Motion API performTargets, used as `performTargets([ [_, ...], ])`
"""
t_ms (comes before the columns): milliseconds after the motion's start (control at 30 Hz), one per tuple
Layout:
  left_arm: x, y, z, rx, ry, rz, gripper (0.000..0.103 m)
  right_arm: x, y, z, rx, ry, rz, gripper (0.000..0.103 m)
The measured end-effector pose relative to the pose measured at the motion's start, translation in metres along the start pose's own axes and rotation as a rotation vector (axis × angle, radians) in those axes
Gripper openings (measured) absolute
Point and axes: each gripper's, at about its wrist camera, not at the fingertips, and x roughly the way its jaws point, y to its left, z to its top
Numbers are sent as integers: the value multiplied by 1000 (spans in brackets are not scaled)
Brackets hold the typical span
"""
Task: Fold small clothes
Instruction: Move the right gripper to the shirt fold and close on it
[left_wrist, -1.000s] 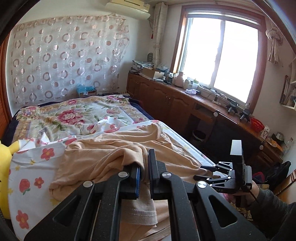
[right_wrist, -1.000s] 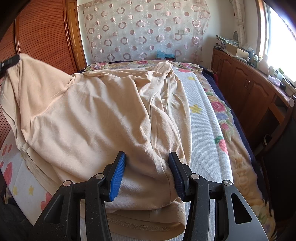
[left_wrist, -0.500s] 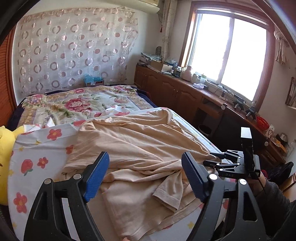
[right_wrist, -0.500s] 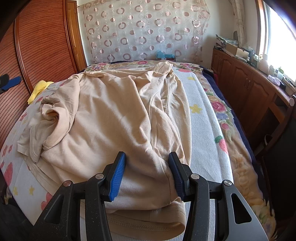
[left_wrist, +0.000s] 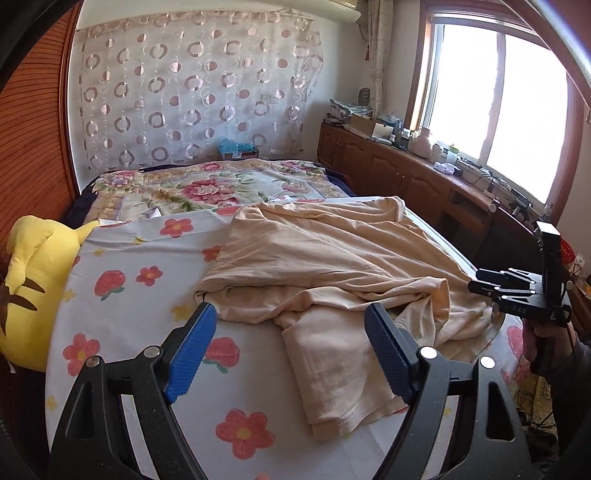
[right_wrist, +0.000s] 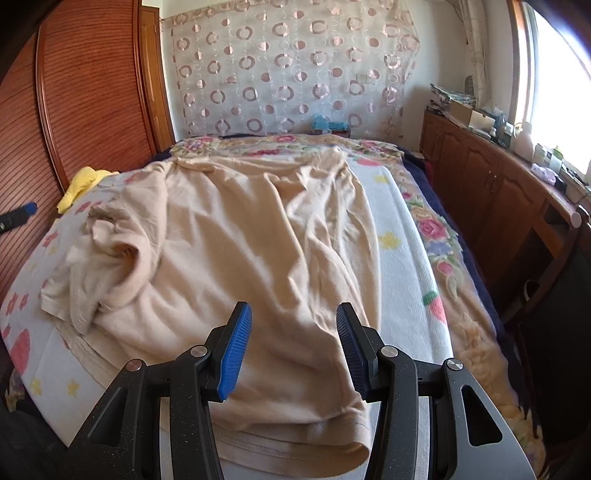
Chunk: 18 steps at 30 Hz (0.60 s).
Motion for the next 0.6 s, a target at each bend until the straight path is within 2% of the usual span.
performTargets([
  [100,2,2,-4,-5,5,10,83,-5,15,11,-18,-24,49,50],
  [133,2,3,-6,-5,6,14,83,-5,22,16,-26,-30,69,54],
  [200,2,3,-8,-5,2,24,83,-4,36,23,-46,-34,102,54],
  [300,0,5,-11,-7,-4,32,83,0,62,32,-108,-32,157,55],
  [433,1,9,-15,-8,-1,45,83,14,94,41,-197,-17,180,55],
  [600,1,11,-19,-18,-1,39,83,53,103,52,-224,61,177,55],
])
